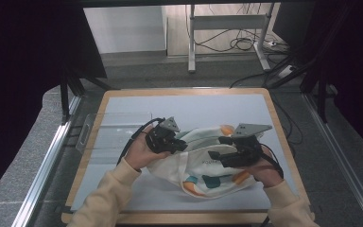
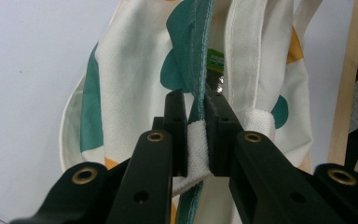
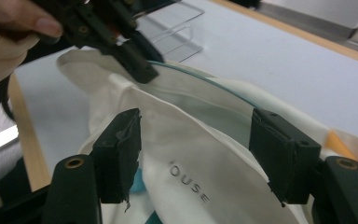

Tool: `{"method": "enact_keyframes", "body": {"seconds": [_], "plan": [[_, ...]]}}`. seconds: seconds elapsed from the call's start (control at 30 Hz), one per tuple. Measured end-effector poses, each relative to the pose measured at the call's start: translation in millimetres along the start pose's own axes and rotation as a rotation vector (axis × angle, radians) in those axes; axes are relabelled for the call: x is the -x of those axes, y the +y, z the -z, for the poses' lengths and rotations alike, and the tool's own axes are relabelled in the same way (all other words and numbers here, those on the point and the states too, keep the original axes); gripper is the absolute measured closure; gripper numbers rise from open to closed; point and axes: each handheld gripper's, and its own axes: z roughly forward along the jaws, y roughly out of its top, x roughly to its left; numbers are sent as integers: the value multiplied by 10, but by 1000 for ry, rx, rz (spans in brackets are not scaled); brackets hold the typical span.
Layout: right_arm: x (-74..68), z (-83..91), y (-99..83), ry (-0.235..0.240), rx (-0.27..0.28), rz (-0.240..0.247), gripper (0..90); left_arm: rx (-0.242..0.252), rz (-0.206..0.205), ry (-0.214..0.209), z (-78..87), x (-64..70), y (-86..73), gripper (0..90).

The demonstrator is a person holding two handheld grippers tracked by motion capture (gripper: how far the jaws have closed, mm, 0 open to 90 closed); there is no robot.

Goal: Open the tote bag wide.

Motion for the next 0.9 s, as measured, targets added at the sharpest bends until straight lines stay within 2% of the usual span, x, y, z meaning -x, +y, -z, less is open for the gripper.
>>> {"method": "enact_keyframes", "body": {"seconds": [0.07, 0.2, 0.3, 0.4, 0.5, 0.63, 0.7, 0.73, 0.77, 0.9], "plan": [[-13, -31, 36, 2, -15, 13, 341, 0, 0, -2, 0, -1, 0, 815], [-29, -166, 132, 9, -92, 67, 348, -2, 0, 0, -1, 2, 1, 815], [-32, -252, 173, 22, -137, 88, 369, 6, 4, -5, -2, -3, -1, 815], [-26, -327, 189, 36, -187, 114, 396, 8, 16, -10, -3, -9, -3, 815], [-18, -404, 186, 40, -239, 128, 418, -1, 9, -10, 2, -19, -1, 815], [-24, -460, 164, 36, -277, 156, 458, -9, 2, -16, -3, -24, 2, 815], [-32, -483, 146, 19, -306, 174, 500, -10, 6, -16, -9, -19, 5, 816], [-45, -493, 129, 1, -333, 199, 579, -14, 5, -14, -8, -13, 11, 816], [-45, -493, 129, 1, -333, 199, 579, -16, -2, -13, -7, -15, 15, 816], [-49, -464, 133, -19, -354, 199, 750, -13, 2, -6, -11, -10, 23, 816]]}}
